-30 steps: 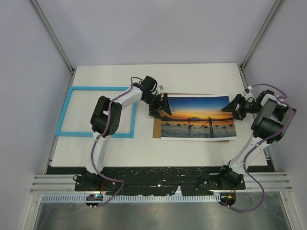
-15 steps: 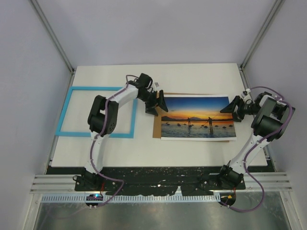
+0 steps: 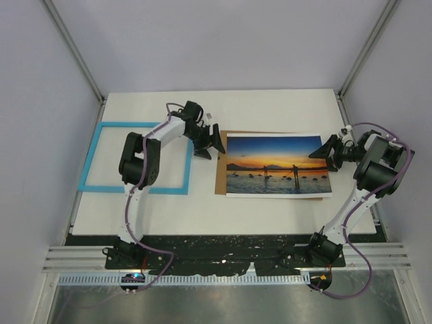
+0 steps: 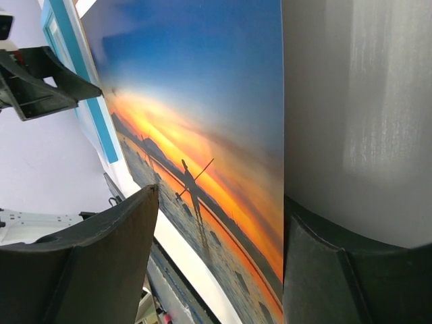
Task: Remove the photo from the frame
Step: Pick up the photo frame from the center of the board, then remove the photo from the photo frame.
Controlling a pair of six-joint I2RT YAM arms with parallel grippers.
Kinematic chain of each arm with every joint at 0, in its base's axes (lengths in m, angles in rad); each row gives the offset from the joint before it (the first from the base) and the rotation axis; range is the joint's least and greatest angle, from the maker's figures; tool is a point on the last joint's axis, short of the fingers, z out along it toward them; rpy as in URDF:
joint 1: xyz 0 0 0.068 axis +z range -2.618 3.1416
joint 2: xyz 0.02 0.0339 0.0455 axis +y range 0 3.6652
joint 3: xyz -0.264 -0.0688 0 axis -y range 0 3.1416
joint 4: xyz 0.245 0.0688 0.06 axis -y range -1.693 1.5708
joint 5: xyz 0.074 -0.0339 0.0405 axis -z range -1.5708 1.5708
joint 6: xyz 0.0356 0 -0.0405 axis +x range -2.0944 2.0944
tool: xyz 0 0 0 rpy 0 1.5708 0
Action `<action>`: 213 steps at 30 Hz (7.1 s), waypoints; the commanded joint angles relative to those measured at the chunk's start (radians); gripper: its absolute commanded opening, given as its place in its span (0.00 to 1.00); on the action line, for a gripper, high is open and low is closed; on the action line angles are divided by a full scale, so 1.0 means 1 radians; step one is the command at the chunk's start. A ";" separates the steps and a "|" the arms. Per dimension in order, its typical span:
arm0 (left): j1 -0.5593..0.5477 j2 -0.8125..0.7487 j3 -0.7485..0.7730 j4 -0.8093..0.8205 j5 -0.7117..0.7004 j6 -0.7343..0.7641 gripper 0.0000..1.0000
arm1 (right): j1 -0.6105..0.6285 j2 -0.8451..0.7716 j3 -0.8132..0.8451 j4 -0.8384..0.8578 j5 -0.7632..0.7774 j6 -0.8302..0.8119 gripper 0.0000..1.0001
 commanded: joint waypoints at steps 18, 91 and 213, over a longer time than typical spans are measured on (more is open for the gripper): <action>-0.048 0.079 0.037 0.030 0.044 -0.026 0.77 | 0.035 0.052 0.043 -0.041 -0.177 -0.056 0.67; 0.066 0.000 -0.381 1.252 0.615 -0.678 0.50 | 0.087 0.130 0.281 -0.707 -0.621 -0.588 0.08; 0.340 -0.288 -0.490 1.546 0.707 -1.001 0.00 | 0.073 0.260 0.362 -0.708 -0.477 -0.605 0.54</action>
